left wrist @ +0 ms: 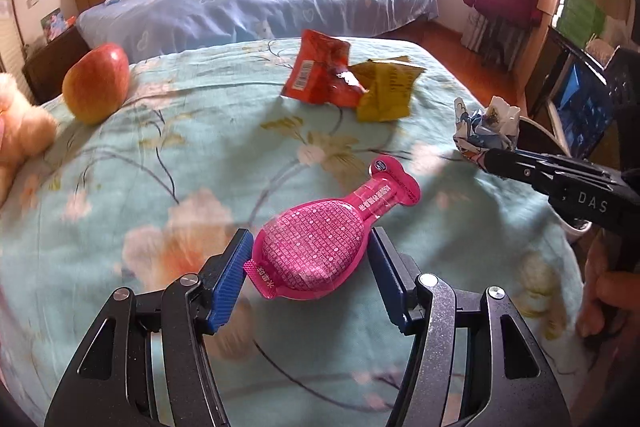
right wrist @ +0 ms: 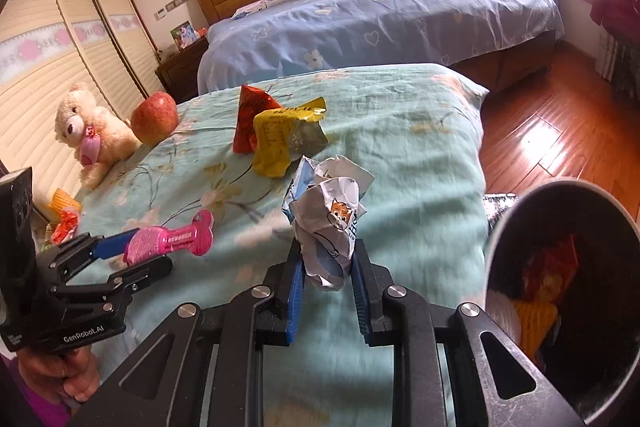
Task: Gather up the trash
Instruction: 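Carry the pink brush package and crumpled paper over the bin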
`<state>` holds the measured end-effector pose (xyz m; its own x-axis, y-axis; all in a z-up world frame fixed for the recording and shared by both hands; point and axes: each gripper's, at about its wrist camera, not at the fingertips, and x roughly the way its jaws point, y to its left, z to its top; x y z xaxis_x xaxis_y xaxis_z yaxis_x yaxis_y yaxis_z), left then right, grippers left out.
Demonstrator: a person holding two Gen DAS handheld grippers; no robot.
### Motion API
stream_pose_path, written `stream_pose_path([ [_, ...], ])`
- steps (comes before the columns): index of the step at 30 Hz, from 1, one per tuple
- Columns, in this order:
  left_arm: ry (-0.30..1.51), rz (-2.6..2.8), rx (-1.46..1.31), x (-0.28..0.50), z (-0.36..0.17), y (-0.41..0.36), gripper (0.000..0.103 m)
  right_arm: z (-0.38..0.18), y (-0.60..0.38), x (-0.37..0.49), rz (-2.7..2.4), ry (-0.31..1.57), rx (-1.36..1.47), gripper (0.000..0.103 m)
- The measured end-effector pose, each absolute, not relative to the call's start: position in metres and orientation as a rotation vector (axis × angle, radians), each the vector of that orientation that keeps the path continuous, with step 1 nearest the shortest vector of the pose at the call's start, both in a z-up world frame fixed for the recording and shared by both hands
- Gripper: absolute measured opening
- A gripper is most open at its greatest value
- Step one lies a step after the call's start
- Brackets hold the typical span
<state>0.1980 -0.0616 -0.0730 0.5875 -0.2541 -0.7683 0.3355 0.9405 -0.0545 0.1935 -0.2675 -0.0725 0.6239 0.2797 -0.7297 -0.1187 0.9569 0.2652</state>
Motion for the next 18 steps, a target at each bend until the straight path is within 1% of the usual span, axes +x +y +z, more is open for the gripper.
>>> stream_pose_path([
  [7, 0.87, -0.363, 0.079, 0.17, -0.069, -0.078, 0.059, -0.068, -0.277, 0.164, 0.216, 0.859, 0.227, 0.022],
  [18, 0.867, -0.425, 0.1, 0.146, -0.065, -0.111, 0.059, -0.065, -0.304, 0.123, 0.163, 0.841, 0.281, 0.022],
])
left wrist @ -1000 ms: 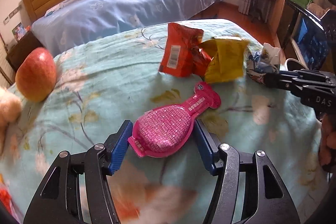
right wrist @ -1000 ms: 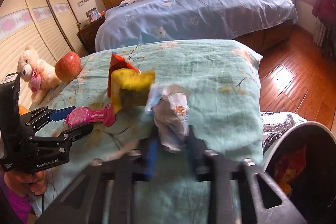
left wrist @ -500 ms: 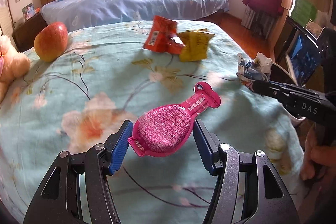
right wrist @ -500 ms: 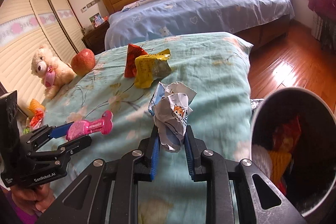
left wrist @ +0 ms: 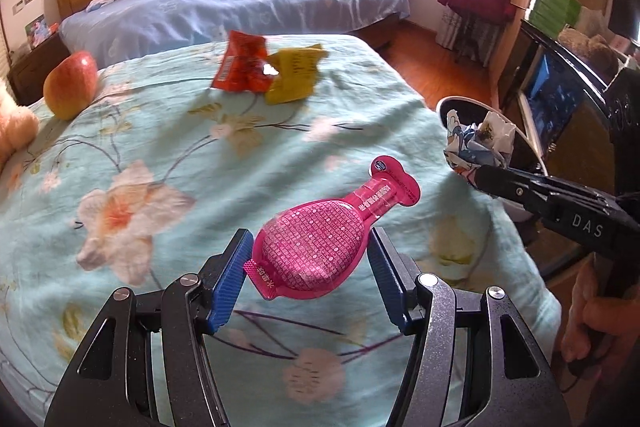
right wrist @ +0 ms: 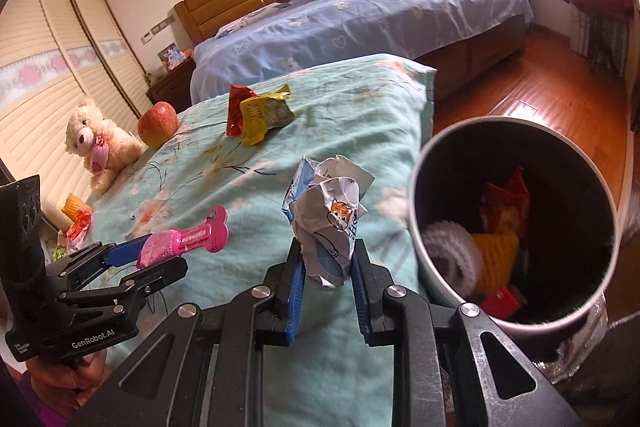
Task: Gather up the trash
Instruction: 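Carry the pink brush package and crumpled paper over the bin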
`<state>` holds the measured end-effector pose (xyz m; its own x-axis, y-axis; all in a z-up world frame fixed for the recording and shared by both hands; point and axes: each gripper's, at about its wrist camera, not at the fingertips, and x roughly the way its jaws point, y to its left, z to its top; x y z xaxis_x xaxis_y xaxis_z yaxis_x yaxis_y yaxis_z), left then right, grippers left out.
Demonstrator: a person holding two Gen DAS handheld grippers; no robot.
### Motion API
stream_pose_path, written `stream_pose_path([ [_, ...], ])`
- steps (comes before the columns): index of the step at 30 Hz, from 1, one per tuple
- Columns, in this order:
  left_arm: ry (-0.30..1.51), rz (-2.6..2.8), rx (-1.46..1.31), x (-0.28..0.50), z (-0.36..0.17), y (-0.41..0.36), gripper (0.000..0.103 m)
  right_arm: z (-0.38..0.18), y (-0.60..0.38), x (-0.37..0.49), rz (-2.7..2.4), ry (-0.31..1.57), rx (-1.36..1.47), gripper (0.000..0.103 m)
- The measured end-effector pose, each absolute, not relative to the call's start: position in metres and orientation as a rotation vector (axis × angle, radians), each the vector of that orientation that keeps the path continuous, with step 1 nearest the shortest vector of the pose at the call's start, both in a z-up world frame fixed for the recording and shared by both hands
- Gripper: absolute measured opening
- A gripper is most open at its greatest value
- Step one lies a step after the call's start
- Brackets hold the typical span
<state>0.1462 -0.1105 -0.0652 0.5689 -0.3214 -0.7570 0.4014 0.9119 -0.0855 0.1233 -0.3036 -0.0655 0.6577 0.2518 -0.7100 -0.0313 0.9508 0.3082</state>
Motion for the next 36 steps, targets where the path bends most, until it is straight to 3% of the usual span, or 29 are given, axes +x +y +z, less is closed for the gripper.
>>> stream_pose_path([
  [36, 0.865, -0.56, 0.192, 0.139, -0.059, -0.209, 0.059, -0.073, -0.393, 0.085, -0.017, 0.818, 0.364, 0.022],
])
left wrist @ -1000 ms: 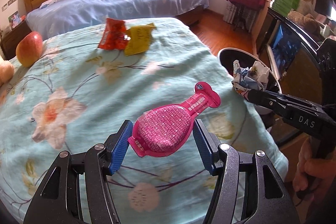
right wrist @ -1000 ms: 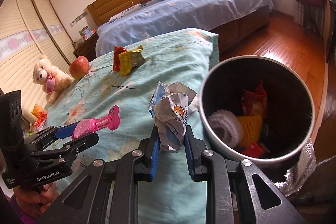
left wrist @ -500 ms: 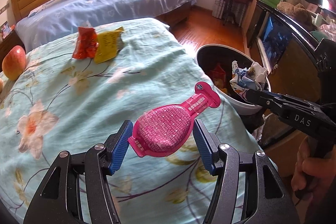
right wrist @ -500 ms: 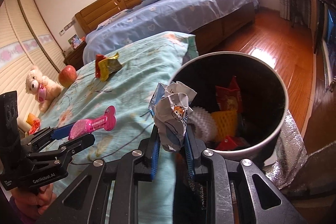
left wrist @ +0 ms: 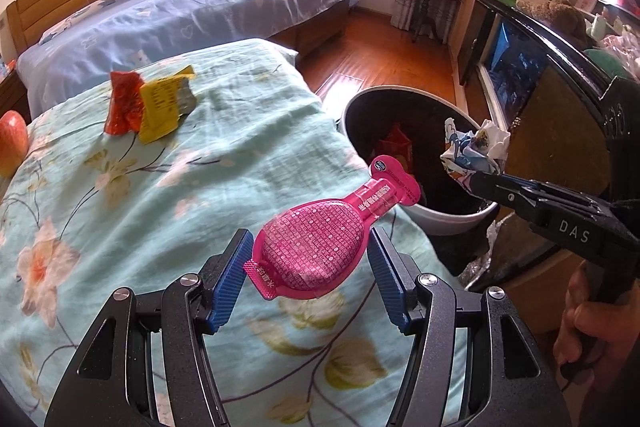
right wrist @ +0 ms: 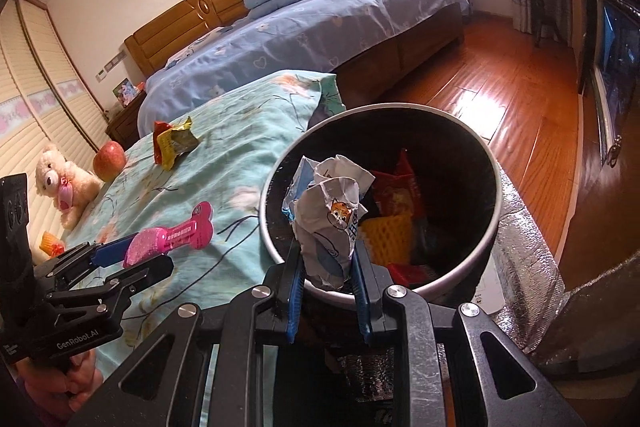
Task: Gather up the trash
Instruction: 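Carry the pink brush package and crumpled paper over the bin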
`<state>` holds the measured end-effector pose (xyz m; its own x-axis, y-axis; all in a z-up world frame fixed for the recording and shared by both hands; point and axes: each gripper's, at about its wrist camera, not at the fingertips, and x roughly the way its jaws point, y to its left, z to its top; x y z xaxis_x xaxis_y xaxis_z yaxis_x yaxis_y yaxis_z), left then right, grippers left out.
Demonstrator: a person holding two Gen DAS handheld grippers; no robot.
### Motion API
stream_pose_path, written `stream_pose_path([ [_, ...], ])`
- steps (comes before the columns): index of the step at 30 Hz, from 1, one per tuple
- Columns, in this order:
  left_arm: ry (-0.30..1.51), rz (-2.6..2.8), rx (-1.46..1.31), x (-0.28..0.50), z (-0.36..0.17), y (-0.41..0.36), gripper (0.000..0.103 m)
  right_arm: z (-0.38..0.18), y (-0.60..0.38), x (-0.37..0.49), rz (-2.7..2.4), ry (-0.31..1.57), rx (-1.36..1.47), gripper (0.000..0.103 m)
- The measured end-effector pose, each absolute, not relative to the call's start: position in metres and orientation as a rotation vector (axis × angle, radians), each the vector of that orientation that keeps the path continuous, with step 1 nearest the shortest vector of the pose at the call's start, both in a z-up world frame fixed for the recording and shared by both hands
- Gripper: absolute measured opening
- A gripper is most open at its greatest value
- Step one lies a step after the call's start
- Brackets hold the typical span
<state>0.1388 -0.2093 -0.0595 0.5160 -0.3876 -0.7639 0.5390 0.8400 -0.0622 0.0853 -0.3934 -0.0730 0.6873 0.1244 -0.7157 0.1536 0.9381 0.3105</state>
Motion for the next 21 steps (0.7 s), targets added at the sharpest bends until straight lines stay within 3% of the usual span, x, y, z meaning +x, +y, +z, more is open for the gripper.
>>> stream_pose_path([
  [21, 0.858, -0.592, 0.237, 0.153, -0.055, -0.253, 0.059, -0.076, -0.416, 0.096, -0.049, 0.828, 0.361, 0.022],
])
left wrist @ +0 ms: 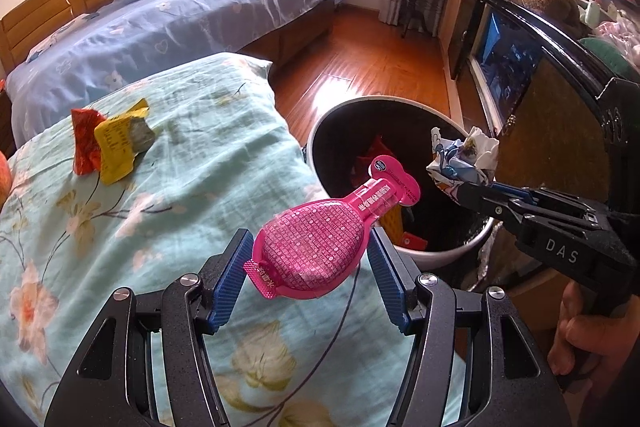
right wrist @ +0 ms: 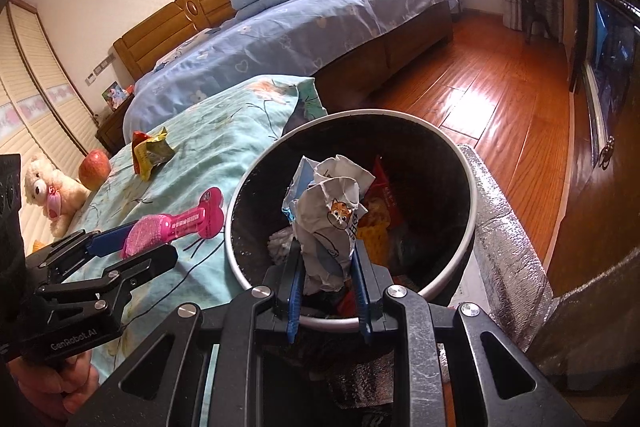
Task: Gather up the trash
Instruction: 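Carry the pink brush package and crumpled paper over the bin, then open both grippers to drop the pink package and paper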
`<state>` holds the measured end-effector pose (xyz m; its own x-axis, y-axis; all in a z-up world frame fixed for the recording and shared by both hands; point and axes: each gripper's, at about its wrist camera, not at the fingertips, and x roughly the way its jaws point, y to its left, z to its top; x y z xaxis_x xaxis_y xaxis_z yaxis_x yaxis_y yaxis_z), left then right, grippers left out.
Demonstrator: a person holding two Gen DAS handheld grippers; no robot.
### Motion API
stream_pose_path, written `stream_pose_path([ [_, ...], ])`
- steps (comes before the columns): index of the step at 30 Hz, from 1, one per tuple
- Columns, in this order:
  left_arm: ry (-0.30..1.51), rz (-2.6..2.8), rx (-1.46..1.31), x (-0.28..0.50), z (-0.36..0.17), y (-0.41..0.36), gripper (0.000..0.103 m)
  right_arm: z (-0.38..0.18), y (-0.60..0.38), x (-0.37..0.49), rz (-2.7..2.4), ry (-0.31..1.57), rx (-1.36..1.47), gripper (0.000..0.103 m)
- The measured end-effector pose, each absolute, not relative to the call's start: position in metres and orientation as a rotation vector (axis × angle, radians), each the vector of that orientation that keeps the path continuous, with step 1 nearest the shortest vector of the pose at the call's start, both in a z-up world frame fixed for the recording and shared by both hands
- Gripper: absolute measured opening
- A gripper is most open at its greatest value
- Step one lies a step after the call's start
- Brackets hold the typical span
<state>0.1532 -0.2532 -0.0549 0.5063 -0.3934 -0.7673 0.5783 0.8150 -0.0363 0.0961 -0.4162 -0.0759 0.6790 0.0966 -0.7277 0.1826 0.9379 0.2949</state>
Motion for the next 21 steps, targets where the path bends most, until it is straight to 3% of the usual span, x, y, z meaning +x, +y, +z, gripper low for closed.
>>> stream_pose_path([
  [21, 0.874, -0.621, 0.252, 0.177, -0.056, -0.295, 0.059, -0.078, -0.445, 0.117, -0.075, 0.845, 0.375, 0.024],
])
